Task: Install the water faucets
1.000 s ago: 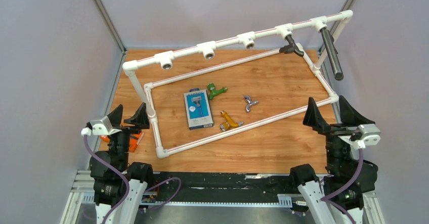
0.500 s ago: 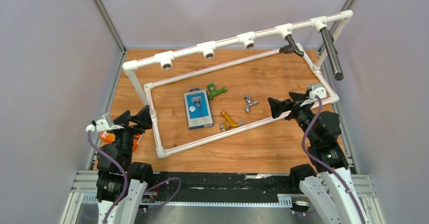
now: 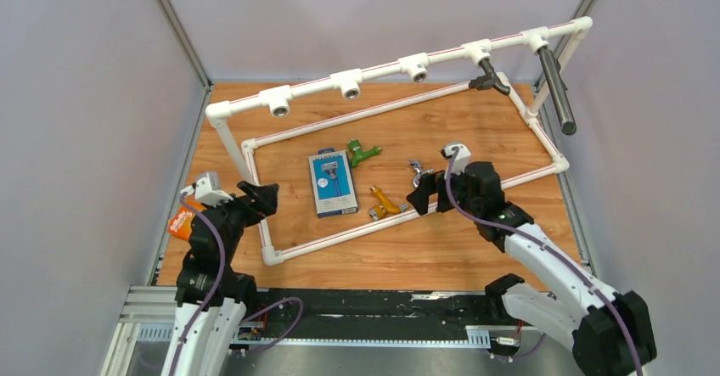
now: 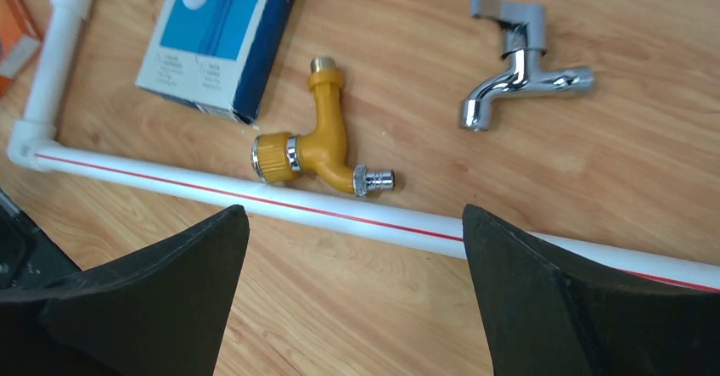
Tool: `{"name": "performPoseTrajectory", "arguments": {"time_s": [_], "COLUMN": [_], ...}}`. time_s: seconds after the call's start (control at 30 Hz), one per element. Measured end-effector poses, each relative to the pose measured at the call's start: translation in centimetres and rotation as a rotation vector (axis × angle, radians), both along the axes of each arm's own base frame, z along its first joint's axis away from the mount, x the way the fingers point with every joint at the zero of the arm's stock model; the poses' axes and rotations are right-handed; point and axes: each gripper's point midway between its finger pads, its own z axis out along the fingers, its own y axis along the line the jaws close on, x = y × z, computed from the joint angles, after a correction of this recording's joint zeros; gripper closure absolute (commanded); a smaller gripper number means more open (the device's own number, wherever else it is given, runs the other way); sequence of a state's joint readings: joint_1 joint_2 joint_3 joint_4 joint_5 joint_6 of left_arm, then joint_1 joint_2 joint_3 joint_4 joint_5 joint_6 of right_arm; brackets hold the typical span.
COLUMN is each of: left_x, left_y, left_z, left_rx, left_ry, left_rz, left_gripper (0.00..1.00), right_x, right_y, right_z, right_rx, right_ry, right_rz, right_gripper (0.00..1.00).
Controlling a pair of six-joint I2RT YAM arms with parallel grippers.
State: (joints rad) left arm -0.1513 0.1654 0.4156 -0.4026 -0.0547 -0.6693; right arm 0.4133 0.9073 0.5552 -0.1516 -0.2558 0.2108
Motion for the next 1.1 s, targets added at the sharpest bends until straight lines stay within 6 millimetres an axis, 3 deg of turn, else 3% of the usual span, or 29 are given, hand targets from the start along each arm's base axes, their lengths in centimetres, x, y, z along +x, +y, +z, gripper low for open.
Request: {"name": "performPoseTrajectory", "arguments": {"time_s": [0.23,0.37,0.47,0.53,0.83,0.97,1.1], "left_x": [1.5,1.3,1.0,1.0,0.6,0.3,0.2], "left_y": [-3.2,-4.4,-4.9,-5.2,-6.6,-7.6,-8.8], "left_z": [-5.2,-6.4,-6.3,-6.1,-6.3,-6.9,-7.2], "left_rx": [-0.042,-0.068,-0.081,-0.087,-0.107,-0.111,-0.115], "left_ry": [0.263,0.314,0.305,0.293,0.295,0.325,0.344], "left_rz": [-0.144,-0.202,-0.229,-0.243,-0.311,-0.352,-0.396], "left_gripper": [0.02,0.03,0.03,0.04,0.04,0.04,0.04], "right_x": [-0.2,0.6,1.4,1.8,1.8,1.2,1.1], "right_y": [4.4,6.0,6.7,7.0,7.5,7.8,8.4], "right_z": [-5.5,-6.9,-7.8,-8.2,-11.3,-12.2,-12.8], "right_rx": [-0.189,-0.270,-0.320,-0.345,-0.457,-0.493,-0.519], "right_ry": [0.123,0.131,0.134,0.134,0.183,0.203,0.208], "right_rz": [0.116,0.154,0.180,0.191,0.250,0.291,0.316], "right_gripper": [0.08,0.25,0.49,0.56,0.53,0.42,0.42]}}
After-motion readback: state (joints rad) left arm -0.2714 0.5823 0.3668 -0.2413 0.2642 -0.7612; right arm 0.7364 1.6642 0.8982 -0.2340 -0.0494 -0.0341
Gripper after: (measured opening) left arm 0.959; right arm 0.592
